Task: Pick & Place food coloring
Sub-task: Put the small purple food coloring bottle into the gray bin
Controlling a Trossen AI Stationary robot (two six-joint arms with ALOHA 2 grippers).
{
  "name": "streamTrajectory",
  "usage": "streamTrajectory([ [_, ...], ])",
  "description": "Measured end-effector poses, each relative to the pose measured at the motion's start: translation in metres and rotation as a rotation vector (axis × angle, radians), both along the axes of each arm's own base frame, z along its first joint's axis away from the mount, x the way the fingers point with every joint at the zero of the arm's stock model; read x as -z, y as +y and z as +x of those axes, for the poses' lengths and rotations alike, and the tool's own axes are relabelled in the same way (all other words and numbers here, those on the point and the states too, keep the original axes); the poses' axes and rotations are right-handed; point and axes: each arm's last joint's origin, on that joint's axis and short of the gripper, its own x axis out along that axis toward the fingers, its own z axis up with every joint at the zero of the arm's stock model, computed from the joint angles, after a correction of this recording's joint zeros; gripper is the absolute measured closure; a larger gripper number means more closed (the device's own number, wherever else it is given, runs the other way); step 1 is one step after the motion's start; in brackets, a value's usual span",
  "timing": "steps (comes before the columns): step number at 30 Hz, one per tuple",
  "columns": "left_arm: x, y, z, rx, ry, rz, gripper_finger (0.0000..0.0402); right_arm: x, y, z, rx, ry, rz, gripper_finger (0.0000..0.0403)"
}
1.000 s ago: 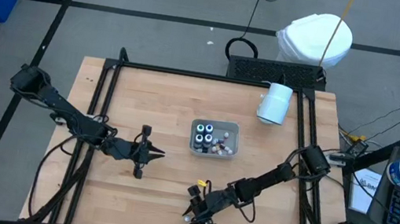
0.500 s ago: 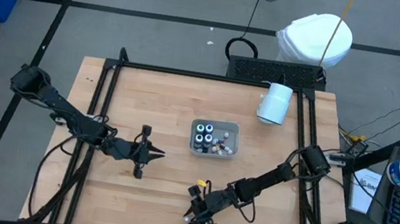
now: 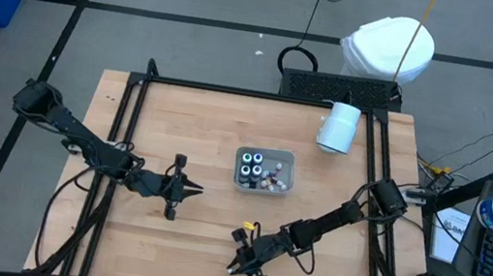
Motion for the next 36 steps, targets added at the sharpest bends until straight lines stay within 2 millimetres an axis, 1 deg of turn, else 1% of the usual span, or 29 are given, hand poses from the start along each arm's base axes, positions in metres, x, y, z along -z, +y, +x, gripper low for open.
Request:
streamTrajectory([
  [3, 0.000, 0.000, 0.000, 0.000, 0.000, 0.000, 0.0355, 0.000, 0.000, 0.000, -0.001, 0.007, -0.003, 0.0361],
  [6, 0.000, 0.000, 0.000, 0.000, 0.000, -0.001, 0.0355, 0.000, 0.000, 0.000, -0.003, 0.006, -0.007, 0.0357],
  [8, 0.000, 0.000, 0.000, 0.000, 0.001, 0.000, 0.0355, -0.004, -0.001, -0.002, -0.002, 0.015, -0.020, 0.0356],
  [10, 0.000, 0.000, 0.000, 0.000, 0.002, 0.000, 0.0355, -0.013, -0.004, -0.005, 0.018, 0.036, -0.056, 0.0358],
  [12, 0.000, 0.000, 0.000, -0.001, 0.005, 0.001, 0.0355, -0.028, -0.008, -0.011, 0.070, 0.049, -0.123, 0.0361],
  [15, 0.001, 0.000, 0.000, -0.001, 0.007, 0.000, 0.0355, -0.057, -0.016, -0.021, 0.184, 0.035, -0.210, 0.0361],
  [20, 0.001, 0.000, 0.000, -0.001, 0.007, 0.000, 0.0355, -0.108, -0.031, -0.043, 0.447, -0.059, -0.340, 0.0358],
  [22, 0.001, 0.000, 0.000, -0.001, 0.008, 0.001, 0.0355, -0.120, -0.038, -0.054, 0.528, -0.088, -0.370, 0.0358],
  [24, 0.001, 0.000, 0.000, -0.001, 0.007, 0.000, 0.0355, -0.121, -0.046, -0.066, 0.542, -0.090, -0.381, 0.0358],
  [26, 0.001, 0.000, 0.000, -0.001, 0.009, 0.001, 0.0355, -0.117, -0.053, -0.079, 0.542, -0.091, -0.378, 0.0358],
  [30, 0.002, 0.000, -0.001, -0.001, 0.017, 0.005, 0.0355, -0.106, -0.069, -0.103, 0.577, -0.146, -0.299, 0.0357],
  [32, 0.002, 0.000, -0.001, -0.001, 0.018, 0.006, 0.0355, -0.103, -0.077, -0.110, 0.630, -0.214, -0.248, 0.0357],
  [34, 0.002, 0.000, -0.001, -0.001, 0.020, 0.007, 0.0355, -0.103, -0.085, -0.115, 0.725, -0.295, -0.203, 0.0357],
  [36, 0.002, 0.000, -0.001, -0.002, 0.020, 0.007, 0.0355, -0.099, -0.091, -0.118, 0.798, -0.328, -0.197, 0.0357],
])
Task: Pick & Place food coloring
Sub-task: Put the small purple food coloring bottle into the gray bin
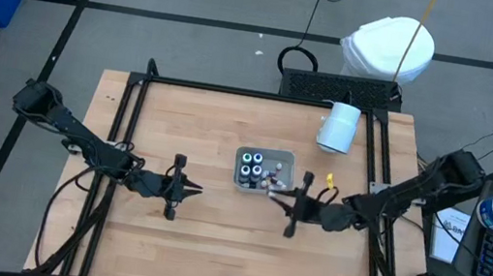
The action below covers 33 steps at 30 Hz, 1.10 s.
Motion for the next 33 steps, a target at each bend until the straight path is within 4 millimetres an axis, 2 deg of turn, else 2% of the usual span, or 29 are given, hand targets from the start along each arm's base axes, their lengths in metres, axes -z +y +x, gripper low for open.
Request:
streamTrajectory([
  [7, 0.000, 0.000, 0.000, 0.001, 0.000, 0.003, 0.0355, 0.019, -0.012, 0.004, 0.147, 0.043, -0.008, 0.0361],
  [16, 0.000, 0.000, 0.000, 0.000, 0.001, 0.002, 0.0355, 0.042, -0.038, 0.019, 0.312, 0.072, 0.055, 0.0361],
  [23, 0.000, 0.000, 0.000, 0.000, 0.000, 0.002, 0.0355, 0.048, -0.058, 0.028, 0.287, 0.095, 0.124, 0.0360],
  [33, 0.000, 0.000, 0.000, 0.000, 0.001, 0.003, 0.0355, 0.049, -0.077, 0.030, 0.373, 0.068, 0.190, 0.0360],
])
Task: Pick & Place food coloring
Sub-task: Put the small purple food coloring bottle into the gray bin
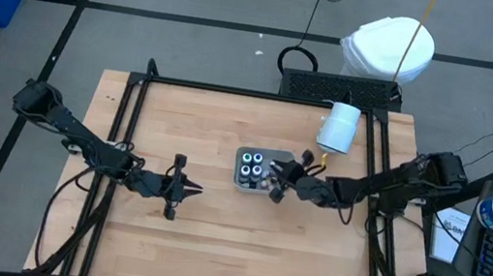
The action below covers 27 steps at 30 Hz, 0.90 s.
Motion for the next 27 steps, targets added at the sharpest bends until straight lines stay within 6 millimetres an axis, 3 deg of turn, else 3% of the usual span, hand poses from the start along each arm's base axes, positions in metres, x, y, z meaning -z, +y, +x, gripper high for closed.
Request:
streamTrajectory([
  [18, 0.000, 0.000, 0.000, 0.001, -0.001, 0.002, 0.0355, 0.040, -0.027, 0.011, 0.054, 0.095, 0.052, 0.0360],
  [27, 0.000, 0.000, 0.000, 0.000, -0.001, -0.001, 0.0355, 0.041, -0.028, 0.012, 0.055, 0.096, 0.052, 0.0359],
])
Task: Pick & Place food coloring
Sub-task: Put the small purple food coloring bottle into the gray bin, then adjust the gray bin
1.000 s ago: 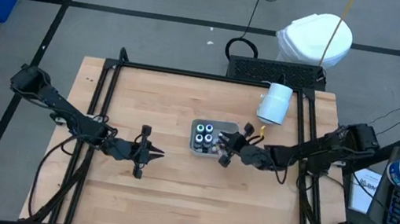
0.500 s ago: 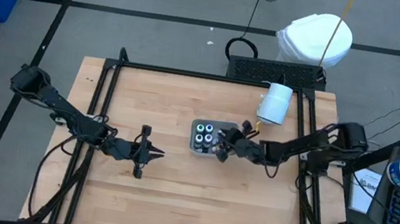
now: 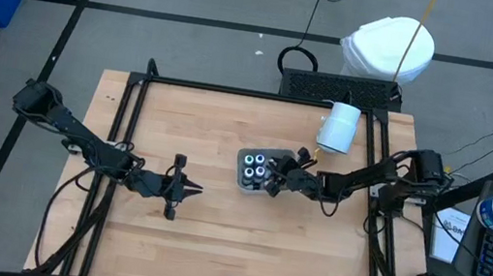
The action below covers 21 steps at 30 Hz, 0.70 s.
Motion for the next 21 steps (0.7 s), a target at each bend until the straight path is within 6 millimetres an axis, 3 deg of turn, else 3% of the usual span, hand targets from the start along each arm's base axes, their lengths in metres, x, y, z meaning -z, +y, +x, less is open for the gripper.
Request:
streamTrajectory([
  [12, 0.000, 0.000, 0.000, -0.001, 0.000, -0.003, 0.0355, 0.000, 0.000, 0.000, -0.005, -0.004, 0.003, 0.0307],
  [17, 0.000, 0.000, 0.000, -0.001, 0.000, -0.003, 0.0355, -0.001, 0.001, 0.000, -0.012, 0.002, -0.006, 0.0306],
  [21, 0.000, 0.000, 0.000, -0.003, 0.000, -0.007, 0.0355, -0.016, 0.001, -0.002, -0.029, -0.030, -0.038, 0.0310],
])
